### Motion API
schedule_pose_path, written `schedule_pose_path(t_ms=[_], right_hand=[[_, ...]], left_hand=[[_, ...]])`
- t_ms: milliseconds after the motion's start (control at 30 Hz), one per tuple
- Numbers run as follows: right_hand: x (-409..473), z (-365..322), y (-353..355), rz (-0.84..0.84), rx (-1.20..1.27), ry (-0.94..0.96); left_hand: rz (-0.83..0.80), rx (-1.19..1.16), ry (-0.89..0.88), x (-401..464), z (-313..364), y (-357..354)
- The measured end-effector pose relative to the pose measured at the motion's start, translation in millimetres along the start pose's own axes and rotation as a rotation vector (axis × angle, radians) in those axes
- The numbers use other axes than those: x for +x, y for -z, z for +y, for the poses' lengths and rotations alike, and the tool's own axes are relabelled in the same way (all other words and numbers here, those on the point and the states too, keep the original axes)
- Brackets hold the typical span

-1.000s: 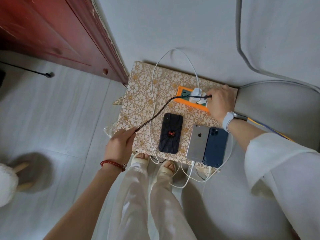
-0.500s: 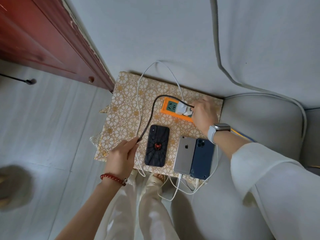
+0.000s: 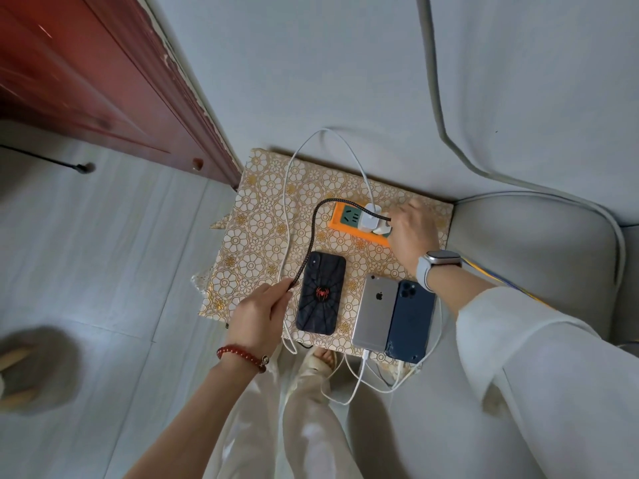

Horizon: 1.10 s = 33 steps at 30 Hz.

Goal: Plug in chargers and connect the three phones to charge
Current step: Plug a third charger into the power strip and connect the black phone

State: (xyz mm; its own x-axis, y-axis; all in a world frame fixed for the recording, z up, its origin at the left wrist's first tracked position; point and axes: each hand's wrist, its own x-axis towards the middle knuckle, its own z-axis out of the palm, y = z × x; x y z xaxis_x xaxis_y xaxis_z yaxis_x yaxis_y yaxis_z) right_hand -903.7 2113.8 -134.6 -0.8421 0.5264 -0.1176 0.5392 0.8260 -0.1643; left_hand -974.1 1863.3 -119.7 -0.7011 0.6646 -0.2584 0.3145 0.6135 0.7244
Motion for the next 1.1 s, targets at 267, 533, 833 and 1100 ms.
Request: schedule_pose_path(t_ms=[267,533,833,1100], right_hand=[[-1,4,-4,-0.017,0.02,-0.048],[-5,11,-8,-0.128,-0.034,-0.169],[-97,-26,25,0.21,0.553,-0.205],[-169,-133,0,-0.667,1.147,-0.21]], left_hand=[[0.033,-0.056,0.036,-7,6,-3],[0.019,-0.089,0.114,-14,17,-13],[-0.201,-0.858,0.567,-5,45,21],[-0.383,-1.289,0.54,20,51,58]])
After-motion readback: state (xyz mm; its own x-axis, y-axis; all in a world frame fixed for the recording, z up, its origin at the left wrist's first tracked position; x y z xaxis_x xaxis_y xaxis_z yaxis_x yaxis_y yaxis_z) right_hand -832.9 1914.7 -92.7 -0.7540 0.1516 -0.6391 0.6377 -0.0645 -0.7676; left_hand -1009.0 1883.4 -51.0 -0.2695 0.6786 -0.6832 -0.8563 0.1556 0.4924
